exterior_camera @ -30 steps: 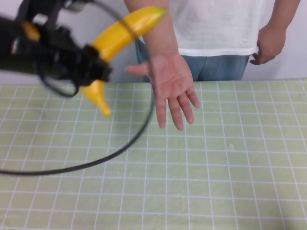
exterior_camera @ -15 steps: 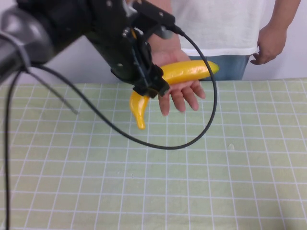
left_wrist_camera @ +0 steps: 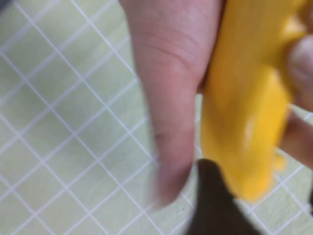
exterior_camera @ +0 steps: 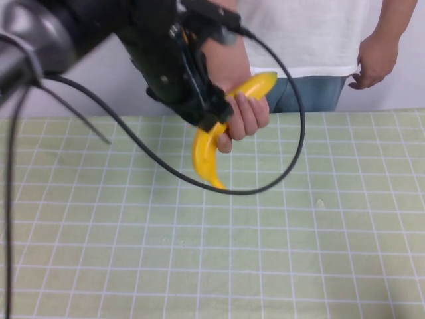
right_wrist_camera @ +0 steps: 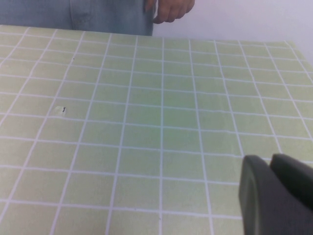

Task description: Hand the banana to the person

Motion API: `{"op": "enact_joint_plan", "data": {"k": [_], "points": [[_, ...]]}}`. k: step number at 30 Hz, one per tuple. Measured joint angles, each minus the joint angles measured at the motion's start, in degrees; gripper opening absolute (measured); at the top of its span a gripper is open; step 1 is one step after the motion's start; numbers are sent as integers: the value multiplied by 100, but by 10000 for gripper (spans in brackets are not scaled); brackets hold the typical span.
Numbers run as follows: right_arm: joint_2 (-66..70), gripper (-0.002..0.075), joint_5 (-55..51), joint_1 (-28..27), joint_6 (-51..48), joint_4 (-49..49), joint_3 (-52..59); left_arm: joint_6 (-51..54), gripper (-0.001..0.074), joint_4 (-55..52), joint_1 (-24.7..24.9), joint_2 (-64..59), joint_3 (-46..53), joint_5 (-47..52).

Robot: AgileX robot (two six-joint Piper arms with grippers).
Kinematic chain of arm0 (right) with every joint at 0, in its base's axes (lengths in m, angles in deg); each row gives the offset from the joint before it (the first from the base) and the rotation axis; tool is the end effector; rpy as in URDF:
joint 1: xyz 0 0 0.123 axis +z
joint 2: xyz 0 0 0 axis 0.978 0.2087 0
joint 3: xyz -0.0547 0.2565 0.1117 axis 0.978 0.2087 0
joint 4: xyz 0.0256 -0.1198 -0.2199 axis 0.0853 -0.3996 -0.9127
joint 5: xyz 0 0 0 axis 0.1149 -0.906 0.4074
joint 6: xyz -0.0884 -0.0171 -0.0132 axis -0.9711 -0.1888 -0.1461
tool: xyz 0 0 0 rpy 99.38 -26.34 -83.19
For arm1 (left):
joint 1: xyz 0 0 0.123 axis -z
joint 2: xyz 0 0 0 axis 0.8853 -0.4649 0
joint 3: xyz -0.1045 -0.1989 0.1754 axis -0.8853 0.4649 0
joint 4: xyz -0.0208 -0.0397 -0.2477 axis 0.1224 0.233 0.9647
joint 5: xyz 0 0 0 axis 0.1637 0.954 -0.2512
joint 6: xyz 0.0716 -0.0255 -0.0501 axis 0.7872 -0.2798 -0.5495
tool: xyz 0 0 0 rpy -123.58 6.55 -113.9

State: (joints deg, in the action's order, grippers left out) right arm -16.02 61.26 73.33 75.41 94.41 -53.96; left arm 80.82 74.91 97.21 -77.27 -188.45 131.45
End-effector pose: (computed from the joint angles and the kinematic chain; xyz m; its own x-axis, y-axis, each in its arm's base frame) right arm 0.0527 0.0010 0.1709 -0.2955 -0.0470 -0.9542 0.0060 0.9987 -0.0510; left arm 0.3313 -0.2355 0.3457 -0.5633 0.7176 -0.4096 0.7623 0.6426 0.0774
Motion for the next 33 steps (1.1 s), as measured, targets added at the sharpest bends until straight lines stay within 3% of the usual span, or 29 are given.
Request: {"op": "enact_joint_plan", "data": {"k": [6,9,17,26,33], "points": [[0,-7,0,0,0,0,0,-220,68,-110,0,889,54,10],[0,-7,0,0,0,0,0,-240,19,-145,0,1511,367,10],[0,-7,0,0,0,0,0,-920,0,-406,0,3291,2434,-48],[0,-8,0,0,0,0,0,-1900,-1,-154,0,5765,5735,-1850],[0,-7,0,0,0,0,0,-2548,-1,-140,0,6778,6763,-2408]]}}
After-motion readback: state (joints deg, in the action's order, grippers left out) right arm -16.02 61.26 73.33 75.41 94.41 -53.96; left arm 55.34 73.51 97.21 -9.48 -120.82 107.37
